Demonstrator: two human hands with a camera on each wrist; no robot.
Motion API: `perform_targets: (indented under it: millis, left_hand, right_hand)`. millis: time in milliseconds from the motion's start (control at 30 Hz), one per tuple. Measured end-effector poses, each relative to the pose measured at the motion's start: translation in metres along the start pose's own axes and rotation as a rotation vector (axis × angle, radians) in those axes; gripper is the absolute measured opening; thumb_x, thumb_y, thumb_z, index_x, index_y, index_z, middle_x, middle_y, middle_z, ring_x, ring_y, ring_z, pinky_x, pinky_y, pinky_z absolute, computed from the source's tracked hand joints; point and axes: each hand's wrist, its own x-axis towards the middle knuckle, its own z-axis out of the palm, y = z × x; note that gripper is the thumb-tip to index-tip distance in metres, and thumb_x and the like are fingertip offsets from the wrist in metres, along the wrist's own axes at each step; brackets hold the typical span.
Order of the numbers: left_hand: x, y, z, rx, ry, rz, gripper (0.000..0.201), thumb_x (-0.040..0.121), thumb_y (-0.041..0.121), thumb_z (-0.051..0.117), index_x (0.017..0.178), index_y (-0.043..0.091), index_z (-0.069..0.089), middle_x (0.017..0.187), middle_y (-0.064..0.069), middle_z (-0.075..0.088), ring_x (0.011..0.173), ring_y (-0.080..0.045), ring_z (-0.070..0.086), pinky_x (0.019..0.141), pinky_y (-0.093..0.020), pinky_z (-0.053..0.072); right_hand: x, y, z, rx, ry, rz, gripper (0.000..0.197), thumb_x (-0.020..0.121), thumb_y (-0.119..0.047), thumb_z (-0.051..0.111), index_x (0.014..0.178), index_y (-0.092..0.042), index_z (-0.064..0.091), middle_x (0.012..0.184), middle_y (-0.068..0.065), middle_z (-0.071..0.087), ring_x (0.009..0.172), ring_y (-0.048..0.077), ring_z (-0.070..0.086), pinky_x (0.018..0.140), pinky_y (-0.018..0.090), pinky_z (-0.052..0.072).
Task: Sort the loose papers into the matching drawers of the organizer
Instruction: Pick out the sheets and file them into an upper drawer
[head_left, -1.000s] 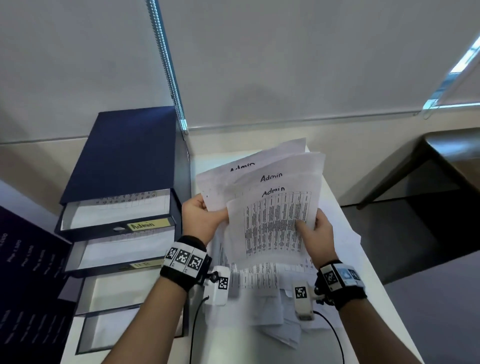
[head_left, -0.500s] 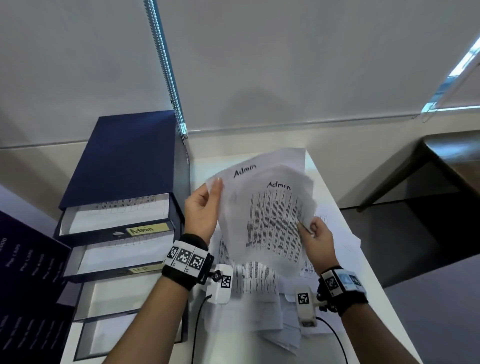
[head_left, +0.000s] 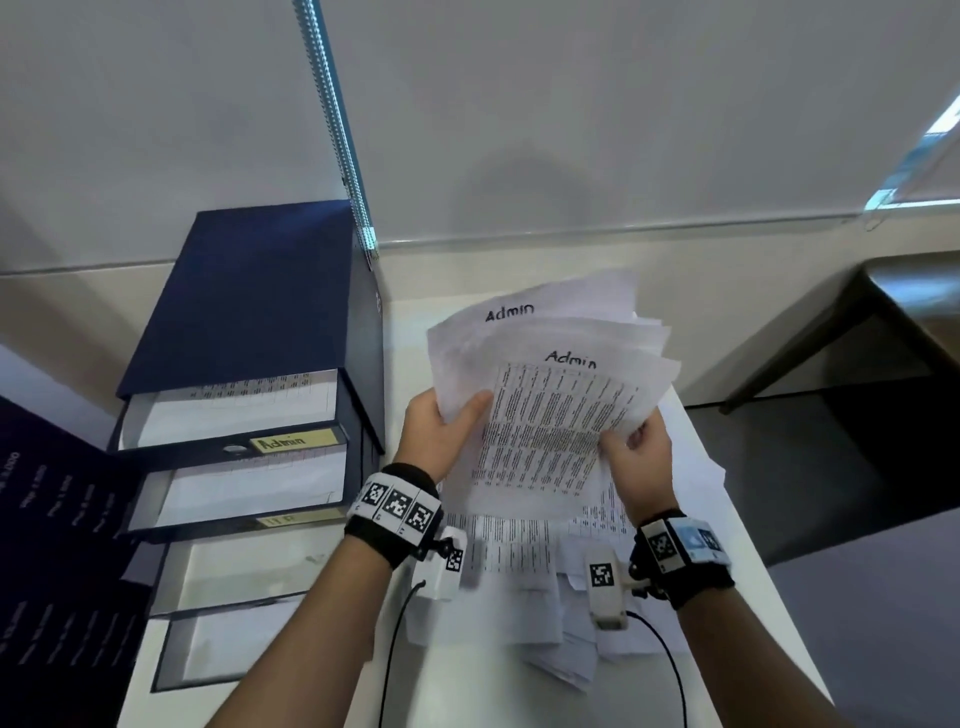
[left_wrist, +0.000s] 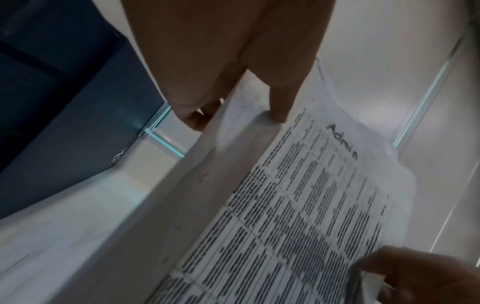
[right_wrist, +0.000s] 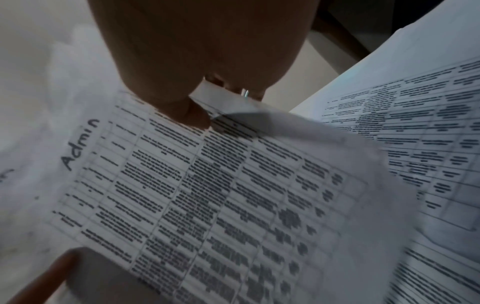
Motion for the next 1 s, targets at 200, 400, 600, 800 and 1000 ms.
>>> perform_targets:
  millis: [200, 400, 600, 800, 1000]
  left_hand:
    - [-0.005, -0.019, 0.004, 0.253, -0.097, -0.175, 0.021, 0.084, 0.032, 0.077, 0.094, 0.015, 0.07, 0.08, 0.005, 0.068, 0.07, -0.006, 0.061, 0.062, -0.017, 0.053]
    - [-0.04, -0.017, -0.025, 0.212, -0.036, -0.111, 0.034, 0.096, 0.038, 0.059, 0.074, 0.013, 0.062, 0.057, 0.004, 0.049, 0.045, 0.004, 0.044, 0.048, -0.015, 0.046]
    - [-0.059, 0.043, -0.092, 0.057, 0.182, 0.021, 0.05, 0.094, 0.045, 0.058, 0.073, 0.001, 0.059, 0.053, -0.002, 0.051, 0.046, -0.013, 0.045, 0.044, -0.022, 0.041]
    - [-0.082, 0.086, -0.18, -0.087, 0.394, 0.026, 0.047, 0.104, 0.039, 0.041, 0.094, 0.005, 0.072, 0.075, 0.012, 0.071, 0.062, 0.008, 0.064, 0.051, -0.005, 0.042]
    - [-0.122, 0.025, -0.256, 0.067, 0.11, -0.248, 0.073, 0.082, 0.068, 0.063, 0.141, 0.027, 0.048, 0.131, 0.012, 0.062, 0.117, -0.009, 0.06, 0.106, -0.039, 0.044]
  right_hand:
    - [-0.002, 0.016, 0.001, -0.209, -0.027, 0.081, 0.031, 0.085, 0.003, 0.064, 0.073, -0.02, 0.047, 0.069, -0.003, 0.048, 0.064, 0.012, 0.045, 0.066, 0.029, 0.036]
    - [-0.014, 0.003, 0.027, -0.37, -0.148, 0.058, 0.016, 0.092, -0.025, 0.067, 0.09, -0.013, 0.057, 0.077, 0.004, 0.057, 0.076, 0.022, 0.052, 0.058, 0.027, 0.035]
    - [-0.04, -0.09, 0.063, -0.151, -0.252, -0.206, 0.016, 0.095, -0.018, 0.063, 0.11, -0.017, 0.059, 0.099, -0.007, 0.067, 0.087, 0.003, 0.065, 0.072, 0.02, 0.054]
    - [-0.079, -0.135, 0.107, -0.104, -0.684, -0.255, 0.07, 0.091, -0.026, 0.069, 0.148, -0.035, 0.03, 0.142, -0.004, 0.054, 0.123, 0.013, 0.058, 0.101, 0.034, 0.047]
    - [-0.135, -0.12, 0.158, -0.112, -0.679, -0.084, 0.062, 0.092, -0.031, 0.067, 0.147, -0.029, 0.037, 0.135, -0.012, 0.058, 0.121, 0.01, 0.059, 0.103, 0.029, 0.044]
